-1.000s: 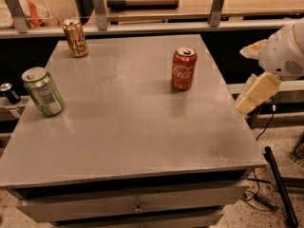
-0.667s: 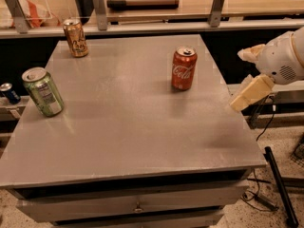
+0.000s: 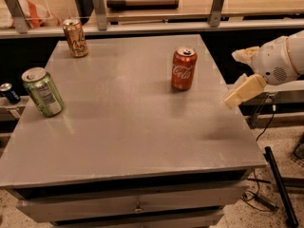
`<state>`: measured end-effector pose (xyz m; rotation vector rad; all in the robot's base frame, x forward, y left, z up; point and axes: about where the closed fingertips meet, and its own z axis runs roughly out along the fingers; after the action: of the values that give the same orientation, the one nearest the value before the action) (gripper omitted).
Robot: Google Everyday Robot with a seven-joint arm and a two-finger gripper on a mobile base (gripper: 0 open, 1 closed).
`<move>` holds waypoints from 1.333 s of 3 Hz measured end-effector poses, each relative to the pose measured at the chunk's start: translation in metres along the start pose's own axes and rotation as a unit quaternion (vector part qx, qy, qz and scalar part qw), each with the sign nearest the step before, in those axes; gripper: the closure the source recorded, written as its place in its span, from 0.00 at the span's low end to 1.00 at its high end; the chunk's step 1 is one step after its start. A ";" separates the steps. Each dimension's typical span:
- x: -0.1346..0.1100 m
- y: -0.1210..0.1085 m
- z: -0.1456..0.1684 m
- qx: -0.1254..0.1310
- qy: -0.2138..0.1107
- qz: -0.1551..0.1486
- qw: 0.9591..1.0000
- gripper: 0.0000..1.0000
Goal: Knock coke can over
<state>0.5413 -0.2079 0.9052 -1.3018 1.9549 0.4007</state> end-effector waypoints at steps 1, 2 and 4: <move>-0.006 -0.004 0.004 0.004 -0.030 -0.009 0.999 0.00; -0.022 -0.018 0.016 0.008 -0.104 -0.033 0.994 0.00; -0.047 -0.033 0.045 -0.021 -0.184 -0.067 0.980 0.00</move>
Offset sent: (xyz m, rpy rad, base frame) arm 0.0499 0.0260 0.0179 0.2951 -0.2775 0.1250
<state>0.5993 -0.1636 0.9133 -1.2743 1.5486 0.5738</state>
